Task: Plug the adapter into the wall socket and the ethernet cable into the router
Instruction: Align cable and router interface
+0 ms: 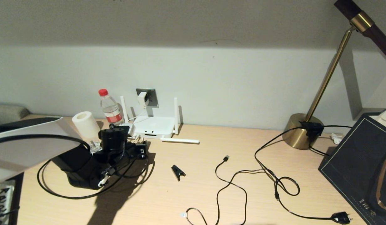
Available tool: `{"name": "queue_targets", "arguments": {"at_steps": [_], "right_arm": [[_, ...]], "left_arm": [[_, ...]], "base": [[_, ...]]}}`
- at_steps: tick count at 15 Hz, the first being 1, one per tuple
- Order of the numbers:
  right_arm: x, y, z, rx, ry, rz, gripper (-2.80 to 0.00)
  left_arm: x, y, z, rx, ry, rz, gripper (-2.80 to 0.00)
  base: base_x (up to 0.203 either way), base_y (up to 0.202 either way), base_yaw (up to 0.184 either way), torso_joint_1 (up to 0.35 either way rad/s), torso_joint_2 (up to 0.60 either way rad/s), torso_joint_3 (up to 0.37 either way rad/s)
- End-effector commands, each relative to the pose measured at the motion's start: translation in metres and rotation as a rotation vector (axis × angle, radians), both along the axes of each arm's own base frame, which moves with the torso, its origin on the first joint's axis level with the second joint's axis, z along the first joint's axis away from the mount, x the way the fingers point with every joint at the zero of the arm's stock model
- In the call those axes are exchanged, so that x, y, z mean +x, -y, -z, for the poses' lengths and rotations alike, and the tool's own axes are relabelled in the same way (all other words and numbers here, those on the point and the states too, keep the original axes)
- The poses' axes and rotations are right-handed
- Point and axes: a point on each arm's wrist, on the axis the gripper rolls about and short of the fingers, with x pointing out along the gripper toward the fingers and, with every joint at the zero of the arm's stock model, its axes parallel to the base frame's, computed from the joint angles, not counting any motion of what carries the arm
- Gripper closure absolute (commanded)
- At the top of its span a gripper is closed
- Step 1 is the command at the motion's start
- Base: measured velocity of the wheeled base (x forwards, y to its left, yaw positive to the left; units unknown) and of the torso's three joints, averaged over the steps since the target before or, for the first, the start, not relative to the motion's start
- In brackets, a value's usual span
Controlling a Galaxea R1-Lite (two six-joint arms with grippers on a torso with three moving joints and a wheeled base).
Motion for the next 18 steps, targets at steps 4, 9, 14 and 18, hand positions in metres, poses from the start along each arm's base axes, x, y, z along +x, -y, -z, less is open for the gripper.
{"name": "queue_targets", "arguments": {"at_steps": [4, 9, 14, 18], "right_arm": [[0.0, 0.0, 0.0, 0.0, -0.002, -0.001, 0.0], [0.0, 0.0, 0.0, 0.0, -0.002, -0.001, 0.0], [0.0, 0.0, 0.0, 0.0, -0.002, -0.001, 0.0], [0.0, 0.0, 0.0, 0.0, -0.002, -0.001, 0.0]], "left_arm": [[0.006, 0.001, 0.002, -0.002, 0.012, -0.001, 0.0], [0.01, 0.0, 0.001, -0.005, 0.024, -0.005, 0.0], [0.012, -0.003, 0.001, -0.005, 0.026, -0.014, 0.0], [0.015, -0.008, -0.002, -0.007, 0.038, -0.026, 0.0]], "base": [[0.0, 0.0, 0.0, 0.0, 0.0, 0.0], [0.0, 0.0, 0.0, 0.0, 0.0, 0.0], [0.0, 0.0, 0.0, 0.0, 0.0, 0.0], [0.0, 0.0, 0.0, 0.0, 0.0, 0.0]]}}
